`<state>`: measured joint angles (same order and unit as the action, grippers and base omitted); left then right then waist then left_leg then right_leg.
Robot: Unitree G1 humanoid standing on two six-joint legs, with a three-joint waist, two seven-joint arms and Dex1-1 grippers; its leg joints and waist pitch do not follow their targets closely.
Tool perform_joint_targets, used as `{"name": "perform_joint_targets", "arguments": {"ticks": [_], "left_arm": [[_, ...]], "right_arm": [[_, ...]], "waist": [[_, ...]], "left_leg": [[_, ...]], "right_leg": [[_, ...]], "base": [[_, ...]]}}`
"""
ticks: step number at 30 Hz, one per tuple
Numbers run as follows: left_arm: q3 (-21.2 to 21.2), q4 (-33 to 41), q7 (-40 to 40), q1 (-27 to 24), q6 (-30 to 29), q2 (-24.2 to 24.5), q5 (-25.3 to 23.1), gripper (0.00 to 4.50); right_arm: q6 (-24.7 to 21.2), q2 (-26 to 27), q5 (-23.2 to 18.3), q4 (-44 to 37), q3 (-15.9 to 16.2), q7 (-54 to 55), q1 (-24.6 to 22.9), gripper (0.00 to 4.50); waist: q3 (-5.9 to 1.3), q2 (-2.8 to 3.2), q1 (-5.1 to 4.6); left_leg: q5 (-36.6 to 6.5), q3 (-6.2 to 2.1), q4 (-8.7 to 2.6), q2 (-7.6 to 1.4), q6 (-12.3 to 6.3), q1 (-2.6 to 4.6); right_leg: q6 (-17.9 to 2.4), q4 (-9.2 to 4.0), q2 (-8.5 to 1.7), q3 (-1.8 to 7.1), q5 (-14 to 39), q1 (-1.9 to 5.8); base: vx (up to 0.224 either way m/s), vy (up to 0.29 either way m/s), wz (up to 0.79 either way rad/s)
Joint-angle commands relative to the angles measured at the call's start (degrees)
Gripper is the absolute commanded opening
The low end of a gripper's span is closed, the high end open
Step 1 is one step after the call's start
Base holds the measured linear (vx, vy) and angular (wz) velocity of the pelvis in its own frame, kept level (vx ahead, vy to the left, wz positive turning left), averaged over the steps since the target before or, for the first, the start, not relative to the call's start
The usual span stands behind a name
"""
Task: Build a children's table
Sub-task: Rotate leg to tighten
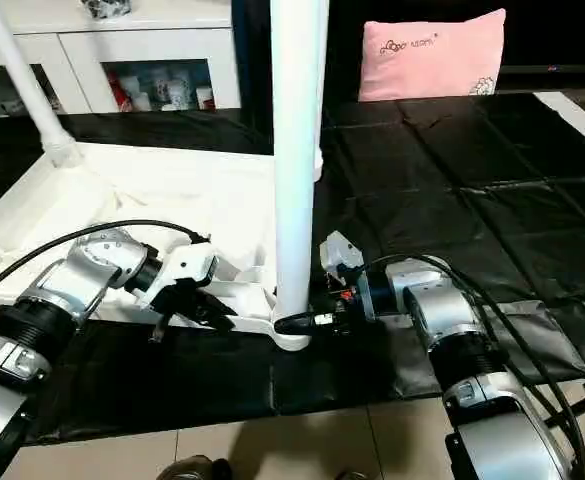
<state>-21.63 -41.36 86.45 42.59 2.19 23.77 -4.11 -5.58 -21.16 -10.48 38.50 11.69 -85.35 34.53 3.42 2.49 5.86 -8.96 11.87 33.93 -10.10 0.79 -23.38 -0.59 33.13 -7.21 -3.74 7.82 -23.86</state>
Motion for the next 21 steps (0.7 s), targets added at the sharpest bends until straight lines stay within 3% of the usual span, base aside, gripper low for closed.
{"name": "perform_joint_targets", "arguments": {"ticks": [1,7,12,16,18,20,21], "left_arm": [[-1.2,1.6,2.3,0.4,1.4,-0.3,0.2,0.0],[-0.9,0.8,0.0,0.5,0.9,-0.5,-0.5,0.0],[3.8,-1.4,-11.3,1.3,-5.7,-2.5,0.2,0.0],[8.2,-1.9,-21.9,2.0,-11.5,-4.0,1.0,0.0],[8.7,-1.9,-23.5,2.0,-12.4,-4.2,0.9,0.0],[10.4,-0.7,-29.2,1.8,-15.9,-5.2,0.6,0.0],[10.4,-0.7,-29.2,1.8,-15.9,-5.2,0.6,0.0]], "right_arm": [[-0.3,-0.2,-0.2,-0.1,0.4,-1.4,1.0,2.56],[-1.1,0.2,-0.7,-1.6,0.4,-1.0,-0.2,2.56],[-0.7,3.2,-0.1,-1.9,-2.2,9.4,-1.4,2.56],[1.5,7.0,3.2,0.5,-3.6,23.1,-1.7,2.56],[1.1,7.7,3.6,1.1,-4.0,25.7,-1.6,2.55],[-0.3,10.8,4.4,4.5,-5.8,36.1,-0.5,2.54],[-0.3,10.8,4.4,4.5,-5.8,36.1,-0.5,2.53]], "waist": [[-4.74,-0.41,-0.33],[-4.78,-0.19,-0.31],[-4.68,-0.25,-0.34],[-4.45,-0.68,-1.48],[-4.61,-0.81,-2.01],[-4.56,-0.64,-2.69],[-4.51,-0.57,-3.22]], "left_leg": [[-18.2,-1.22,-4.51,-3.16,-1.24,2.38],[-18.4,-1.25,-4.51,-3.14,-1.0,2.4],[-19.3,-1.3,-4.61,-3.07,-0.15,2.38],[-20.3,-1.66,-4.76,-2.71,1.15,2.02],[-20.2,-1.79,-4.74,-2.62,1.1,1.96],[-19.8,-1.73,-4.69,-2.58,0.73,1.97],[-20.1,-1.83,-4.72,-2.5,0.86,1.85]], "right_leg": [[-14.1,-2.72,-1.65,1.55,15.5,2.36],[-14.2,-2.67,-1.62,1.55,15.2,2.38],[-13.6,-2.82,-1.68,1.53,16.8,2.41],[-11.3,-3.3,-1.86,1.41,22.1,2.48],[-10.7,-3.53,-1.92,1.34,22.6,2.61],[-11.3,-3.44,-1.77,1.43,21.2,2.32],[-11.4,-3.4,-1.74,1.32,21.5,2.38]], "base": [[0.0,0.0,0.0],[0.0,0.0,0.0],[0.0,0.0,0.0],[0.0,0.0,0.0],[0.0,0.0,0.0],[0.0,0.0,0.0],[0.0,0.0,0.0]]}}
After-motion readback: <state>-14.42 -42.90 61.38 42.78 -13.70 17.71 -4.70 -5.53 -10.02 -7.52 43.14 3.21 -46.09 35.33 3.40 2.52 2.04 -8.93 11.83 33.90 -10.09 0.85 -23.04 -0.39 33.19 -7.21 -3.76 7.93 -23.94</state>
